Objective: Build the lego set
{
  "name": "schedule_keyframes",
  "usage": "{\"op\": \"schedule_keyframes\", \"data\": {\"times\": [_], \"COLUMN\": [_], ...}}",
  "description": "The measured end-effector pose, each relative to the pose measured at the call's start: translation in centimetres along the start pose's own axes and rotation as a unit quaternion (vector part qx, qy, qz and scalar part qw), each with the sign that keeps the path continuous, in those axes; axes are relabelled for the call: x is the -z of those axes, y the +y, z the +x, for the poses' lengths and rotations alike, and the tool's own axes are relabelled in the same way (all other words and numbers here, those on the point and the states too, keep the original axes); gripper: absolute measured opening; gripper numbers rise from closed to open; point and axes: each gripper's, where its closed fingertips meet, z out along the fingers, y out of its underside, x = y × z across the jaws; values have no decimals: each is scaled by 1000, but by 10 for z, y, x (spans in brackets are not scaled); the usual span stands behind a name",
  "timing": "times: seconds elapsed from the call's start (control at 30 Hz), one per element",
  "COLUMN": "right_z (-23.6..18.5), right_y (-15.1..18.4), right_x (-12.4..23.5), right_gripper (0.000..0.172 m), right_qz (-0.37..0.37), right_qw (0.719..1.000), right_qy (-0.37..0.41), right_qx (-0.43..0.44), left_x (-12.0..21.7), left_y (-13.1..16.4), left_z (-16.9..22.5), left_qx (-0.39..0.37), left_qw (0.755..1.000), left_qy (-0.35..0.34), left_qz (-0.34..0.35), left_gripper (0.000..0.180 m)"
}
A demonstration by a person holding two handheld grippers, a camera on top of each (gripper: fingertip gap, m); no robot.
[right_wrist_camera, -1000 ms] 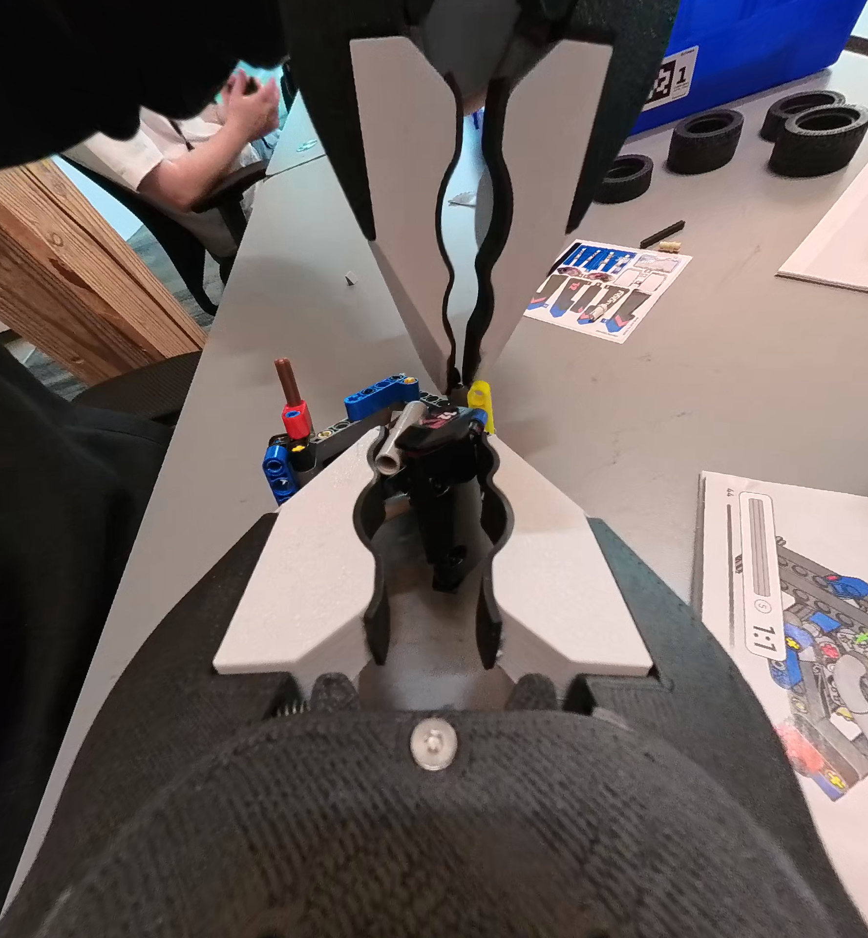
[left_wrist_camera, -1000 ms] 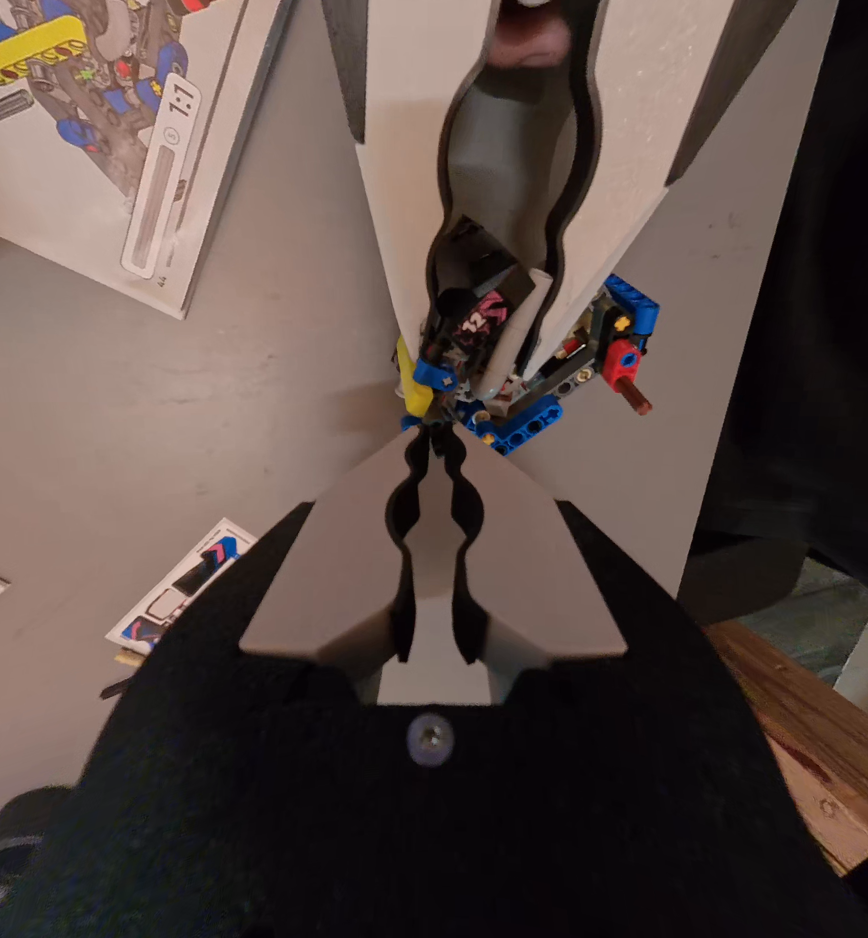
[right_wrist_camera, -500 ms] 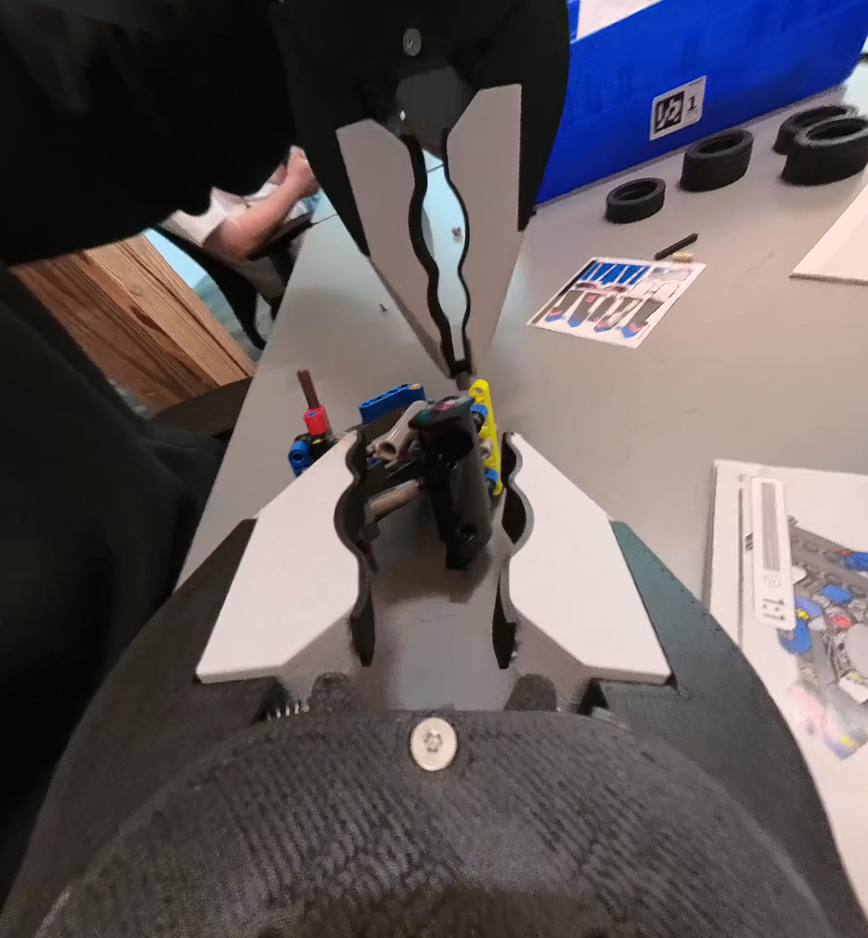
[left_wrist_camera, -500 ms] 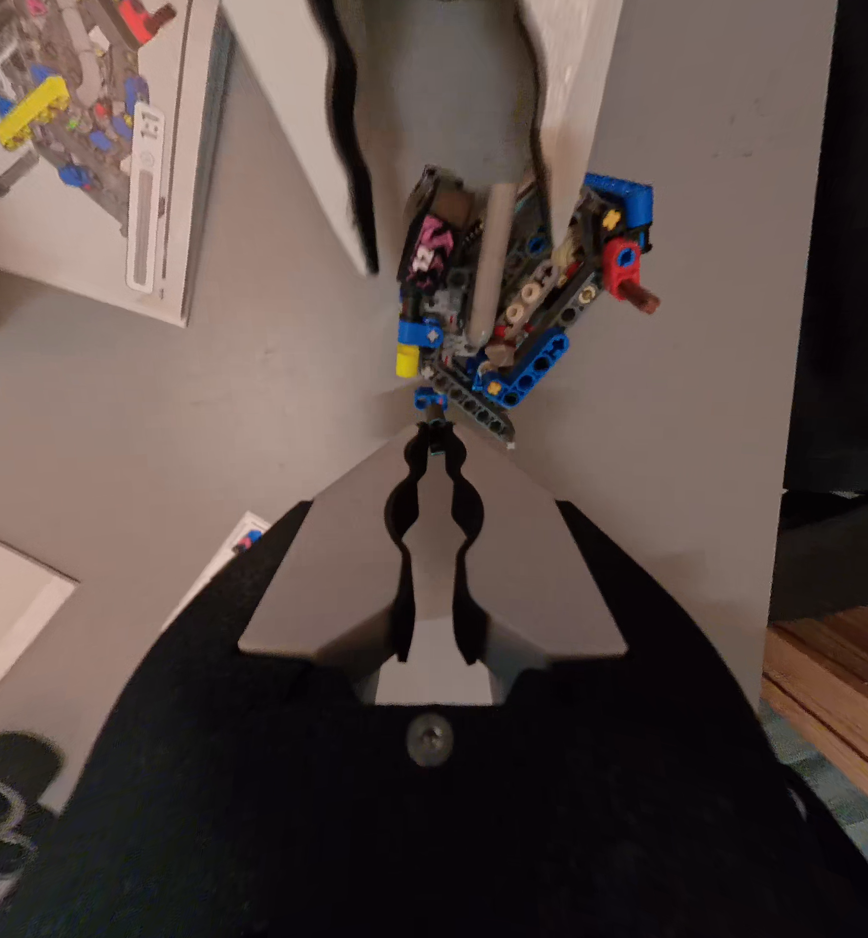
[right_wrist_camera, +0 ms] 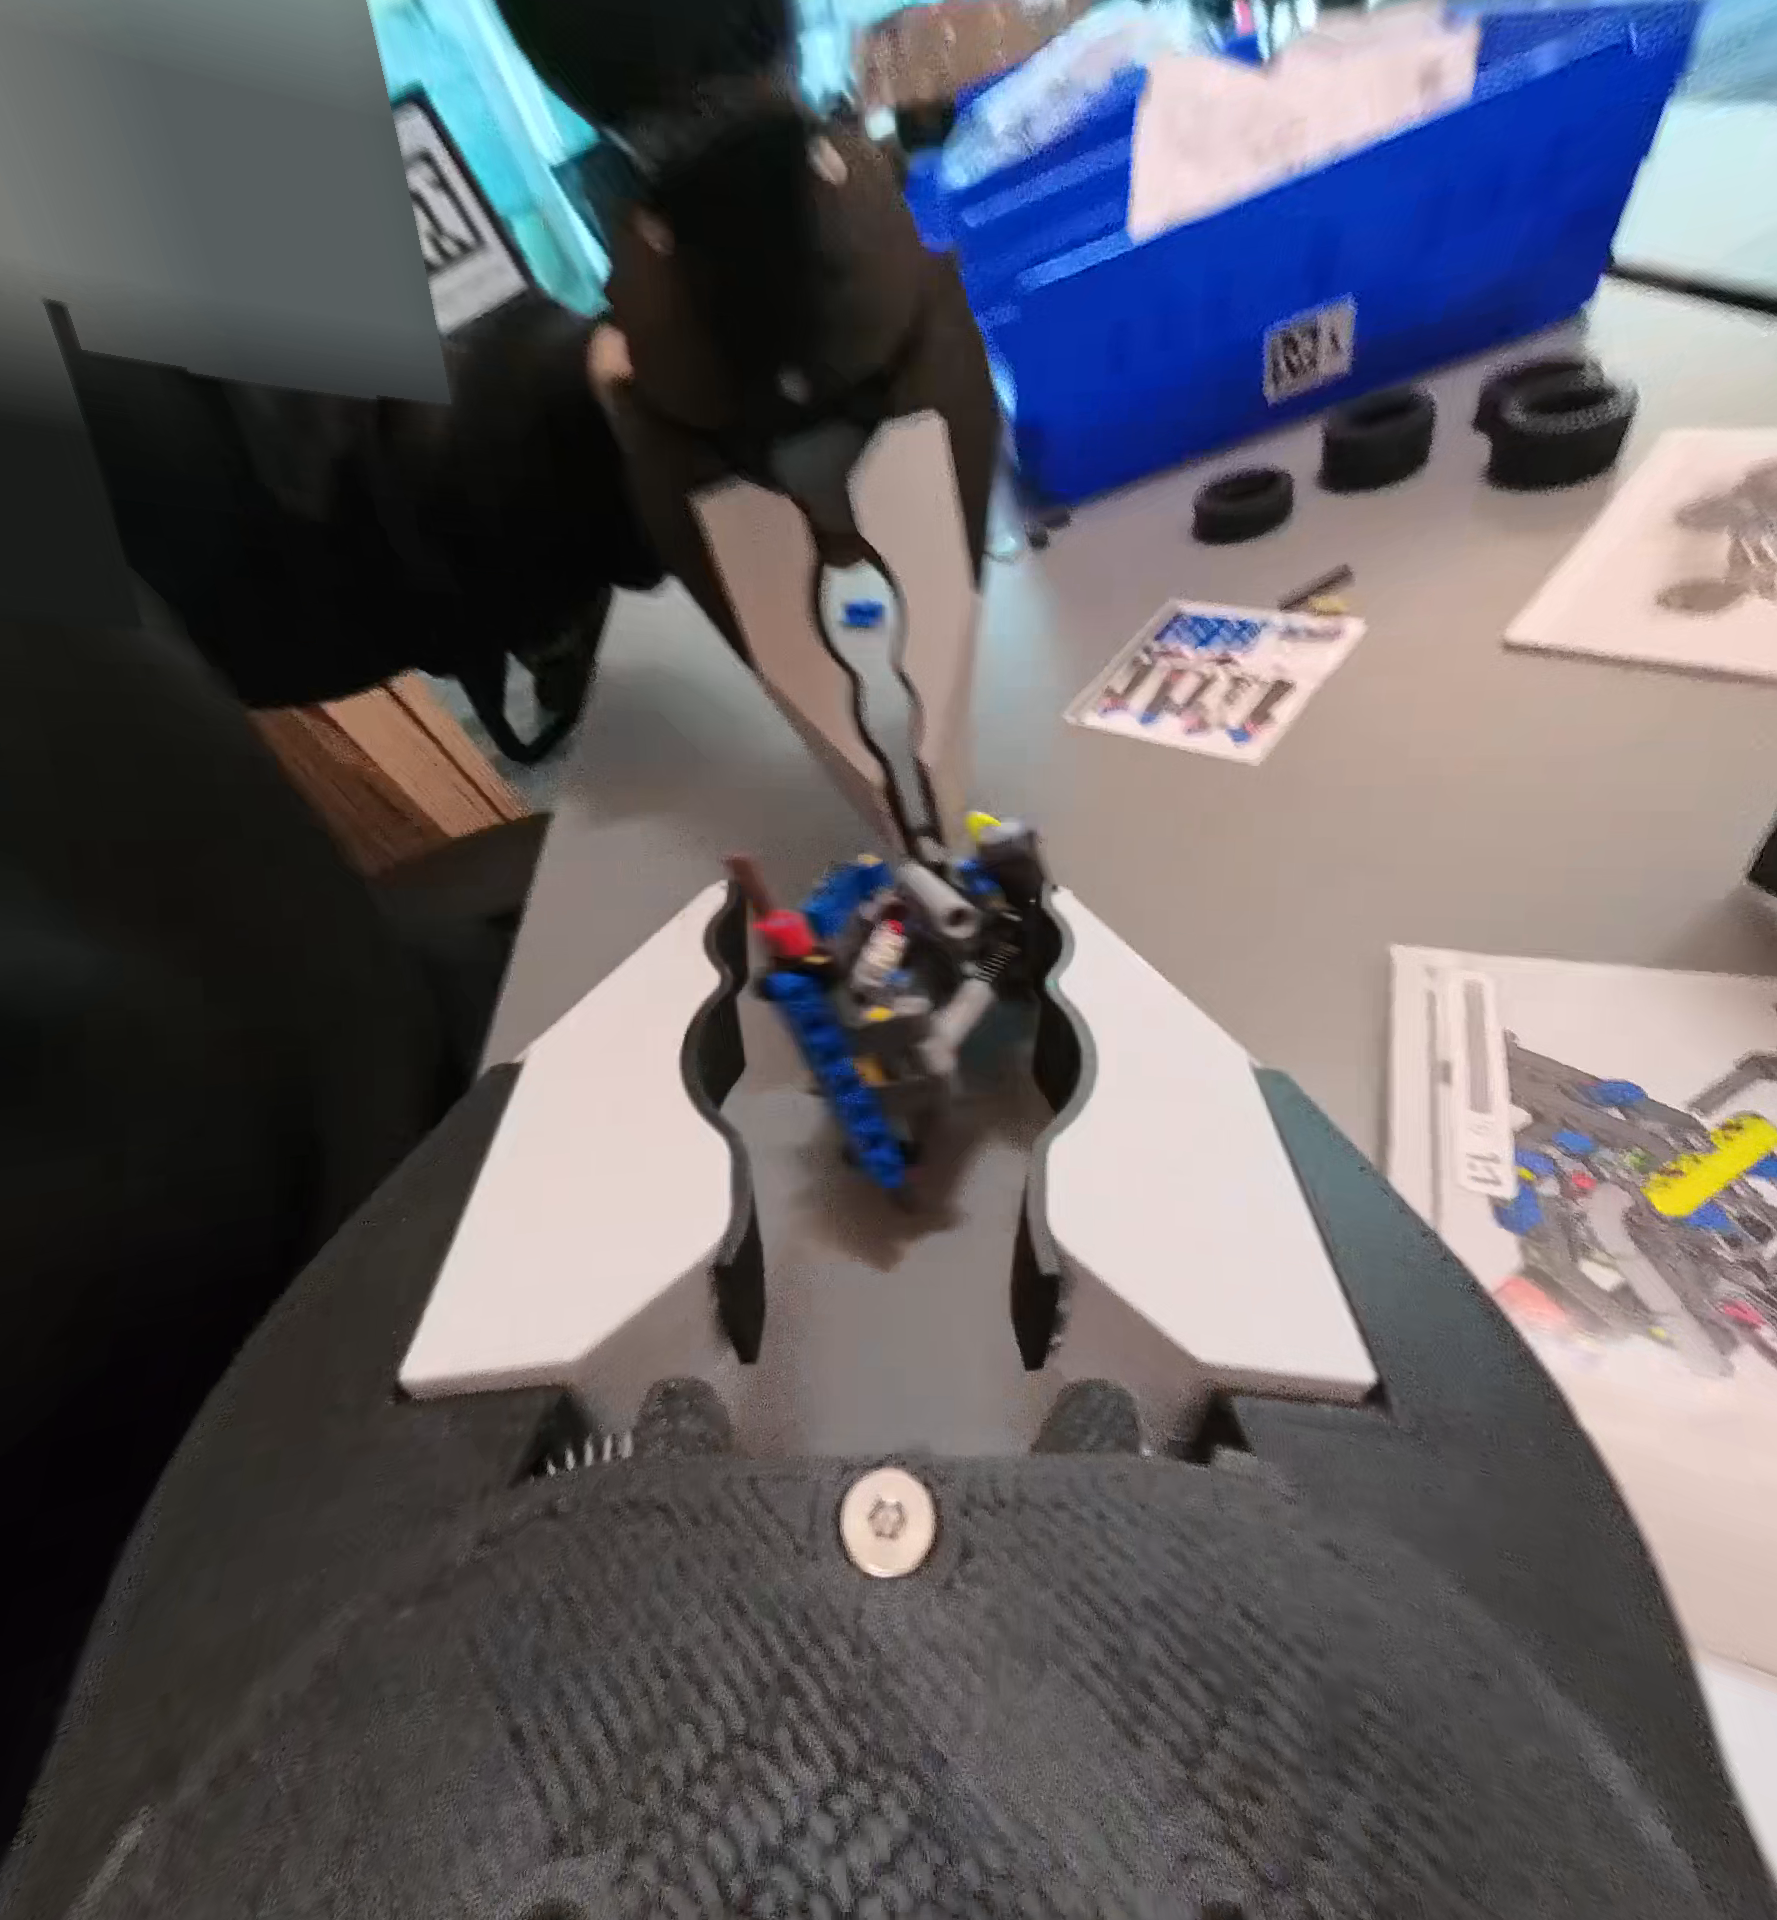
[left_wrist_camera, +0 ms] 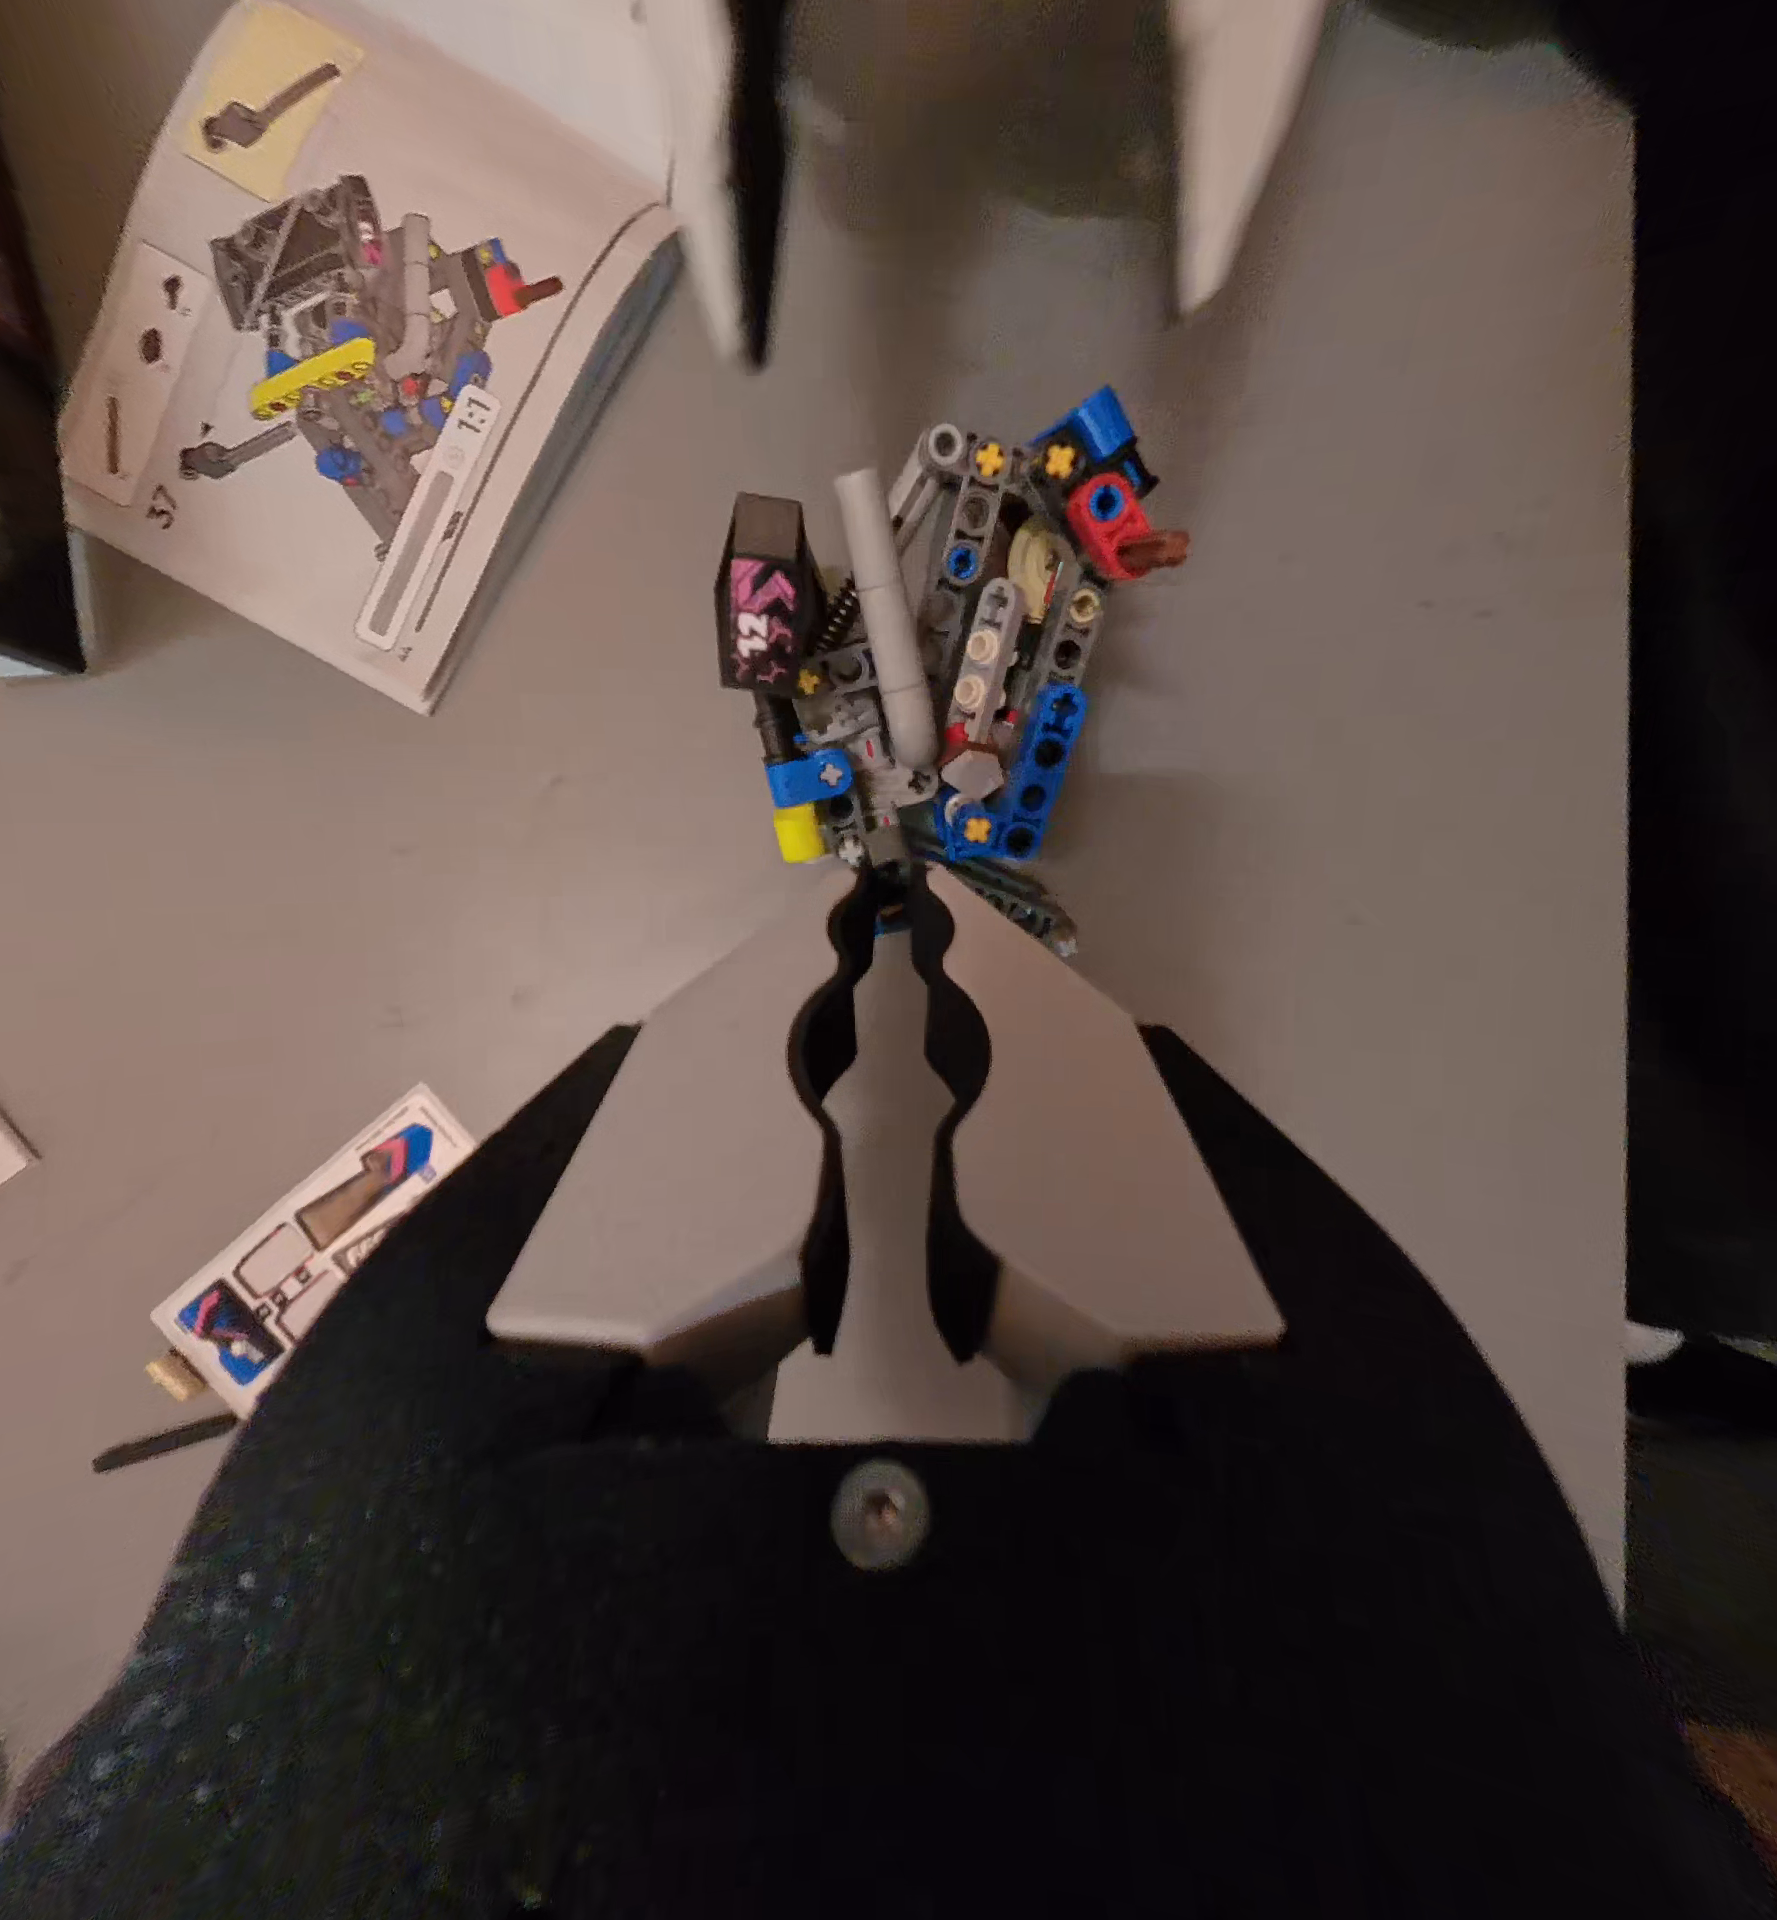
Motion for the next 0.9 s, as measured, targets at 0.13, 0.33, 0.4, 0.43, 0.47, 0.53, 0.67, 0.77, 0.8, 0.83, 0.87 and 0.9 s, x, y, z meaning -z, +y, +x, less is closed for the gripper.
{"op": "schedule_keyframes", "data": {"times": [0.13, 0.33, 0.4, 0.43, 0.47, 0.53, 0.67, 0.77, 0.8, 0.83, 0.87, 0.9], "right_z": [-14, -9, -11, -15, -16, -19, -19, -19, -20, -24, -27, -25], "right_y": [21, 36, 42, 45, 47, 49, 52, 54, 54, 52, 48, 38], "right_x": [-6, -22, -24, -24, -22, -17, -7, -3, 1, 7, 13, 18], "right_gripper": [69, 29, 19, 18, 18, 17, 16, 18, 21, 25, 29, 28], "right_qz": [-63, -105, -132, -147, -161, -182, -206, -237, -248, -254, -248, -227], "right_qw": [988, 983, 977, 971, 966, 960, 957, 947, 946, 947, 951, 956], "right_qy": [71, 59, 47, 31, 20, -19, -90, -85, -80, -78, -72, -60], "right_qx": [119, 140, 162, 185, 203, 213, 182, 200, 191, 179, 171, 173], "left_x": [0, -4, -5, -5, -6, -9, -13, -15, -14, -14, -12, -9], "left_y": [1, -4, -5, -5, -6, -10, -18, -21, -21, -20, -19, -19], "left_z": [6, 11, 12, 13, 14, 20, 25, 25, 26, 27, 27, 27], "left_qx": [0, 3, 1, -6, -8, -6, -30, -40, -40, -38, -35, -30], "left_qw": [999, 995, 994, 993, 993, 992, 990, 990, 989, 988, 987, 986], "left_qy": [-39, -60, -63, -63, -59, -44, -44, -60, -64, -63, -65, -71], "left_qz": [27, 80, 93, 99, 107, 121, 128, 124, 129, 133, 140, 151], "left_gripper": [3, 3, 3, 3, 3, 3, 3, 3, 3, 3, 3, 3]}}
